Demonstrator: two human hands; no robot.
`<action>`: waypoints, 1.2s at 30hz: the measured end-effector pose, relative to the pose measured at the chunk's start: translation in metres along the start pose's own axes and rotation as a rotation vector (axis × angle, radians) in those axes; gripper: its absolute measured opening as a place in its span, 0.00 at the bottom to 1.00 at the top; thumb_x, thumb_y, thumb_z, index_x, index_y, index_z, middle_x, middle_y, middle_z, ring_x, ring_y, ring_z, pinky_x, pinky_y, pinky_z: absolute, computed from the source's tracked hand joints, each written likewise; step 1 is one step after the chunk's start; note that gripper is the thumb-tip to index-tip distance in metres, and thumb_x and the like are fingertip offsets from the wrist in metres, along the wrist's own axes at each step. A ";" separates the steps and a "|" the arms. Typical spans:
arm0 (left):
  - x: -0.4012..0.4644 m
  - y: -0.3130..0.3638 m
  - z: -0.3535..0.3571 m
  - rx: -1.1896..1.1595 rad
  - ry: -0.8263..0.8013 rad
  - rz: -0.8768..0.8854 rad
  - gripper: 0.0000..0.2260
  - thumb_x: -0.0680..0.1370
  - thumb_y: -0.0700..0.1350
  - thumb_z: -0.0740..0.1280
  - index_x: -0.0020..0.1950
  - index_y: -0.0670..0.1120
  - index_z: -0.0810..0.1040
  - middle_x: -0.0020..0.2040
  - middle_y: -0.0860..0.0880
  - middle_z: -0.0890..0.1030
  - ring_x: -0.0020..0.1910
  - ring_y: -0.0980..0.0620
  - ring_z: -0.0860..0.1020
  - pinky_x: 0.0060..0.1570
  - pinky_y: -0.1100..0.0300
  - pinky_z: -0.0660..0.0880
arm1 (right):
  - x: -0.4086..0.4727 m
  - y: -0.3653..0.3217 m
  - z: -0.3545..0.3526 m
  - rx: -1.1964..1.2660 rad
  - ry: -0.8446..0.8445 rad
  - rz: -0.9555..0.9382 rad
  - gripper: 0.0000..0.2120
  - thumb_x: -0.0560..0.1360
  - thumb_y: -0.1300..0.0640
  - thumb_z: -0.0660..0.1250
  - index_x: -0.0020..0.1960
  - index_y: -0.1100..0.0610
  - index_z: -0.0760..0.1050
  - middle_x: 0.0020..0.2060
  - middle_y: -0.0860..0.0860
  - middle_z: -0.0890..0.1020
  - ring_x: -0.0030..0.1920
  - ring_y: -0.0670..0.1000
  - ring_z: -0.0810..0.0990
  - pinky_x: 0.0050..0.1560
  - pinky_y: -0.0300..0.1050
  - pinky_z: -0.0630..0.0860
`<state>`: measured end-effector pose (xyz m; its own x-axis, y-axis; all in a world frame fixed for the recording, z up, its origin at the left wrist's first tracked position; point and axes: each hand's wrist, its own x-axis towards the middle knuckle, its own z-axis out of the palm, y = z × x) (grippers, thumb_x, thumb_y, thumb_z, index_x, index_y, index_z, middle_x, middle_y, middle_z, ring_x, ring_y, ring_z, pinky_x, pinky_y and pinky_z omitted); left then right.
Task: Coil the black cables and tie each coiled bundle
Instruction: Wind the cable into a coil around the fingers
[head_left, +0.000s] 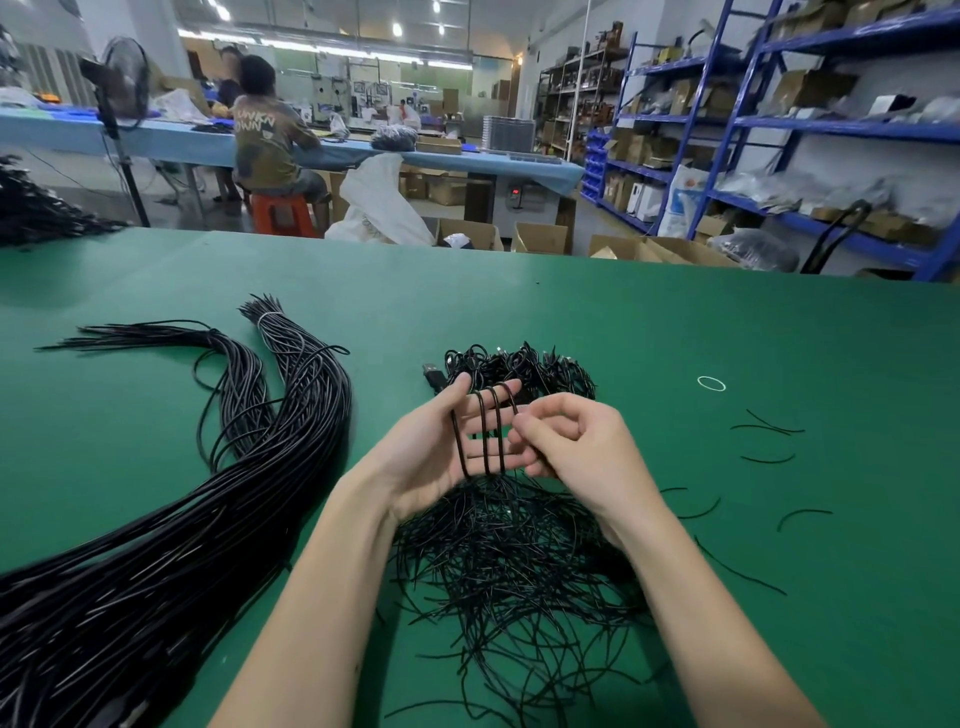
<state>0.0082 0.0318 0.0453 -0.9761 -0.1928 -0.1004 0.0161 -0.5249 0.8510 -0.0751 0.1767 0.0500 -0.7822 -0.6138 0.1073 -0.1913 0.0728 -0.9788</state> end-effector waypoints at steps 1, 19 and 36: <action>0.001 -0.001 0.001 0.003 0.009 0.004 0.24 0.86 0.56 0.48 0.71 0.43 0.74 0.57 0.42 0.84 0.47 0.46 0.84 0.51 0.51 0.83 | -0.001 0.000 0.000 0.046 -0.021 0.027 0.01 0.78 0.62 0.71 0.50 0.58 0.81 0.36 0.51 0.87 0.33 0.44 0.83 0.35 0.36 0.79; -0.001 0.001 -0.006 0.070 0.013 -0.042 0.23 0.86 0.56 0.48 0.68 0.44 0.75 0.63 0.46 0.82 0.53 0.44 0.84 0.49 0.52 0.82 | -0.003 0.011 -0.008 -0.364 -0.002 -0.118 0.09 0.72 0.56 0.78 0.46 0.42 0.84 0.38 0.35 0.85 0.34 0.39 0.83 0.42 0.30 0.79; 0.004 -0.005 0.011 0.086 0.037 -0.001 0.17 0.85 0.46 0.57 0.66 0.35 0.75 0.50 0.42 0.85 0.41 0.48 0.85 0.37 0.54 0.82 | 0.000 0.014 0.001 -0.281 0.087 -0.158 0.08 0.71 0.62 0.77 0.42 0.49 0.84 0.34 0.41 0.85 0.33 0.42 0.85 0.39 0.38 0.83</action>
<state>0.0018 0.0433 0.0461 -0.9674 -0.2237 -0.1190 -0.0053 -0.4520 0.8920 -0.0774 0.1769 0.0361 -0.7752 -0.5660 0.2807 -0.4612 0.2033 -0.8637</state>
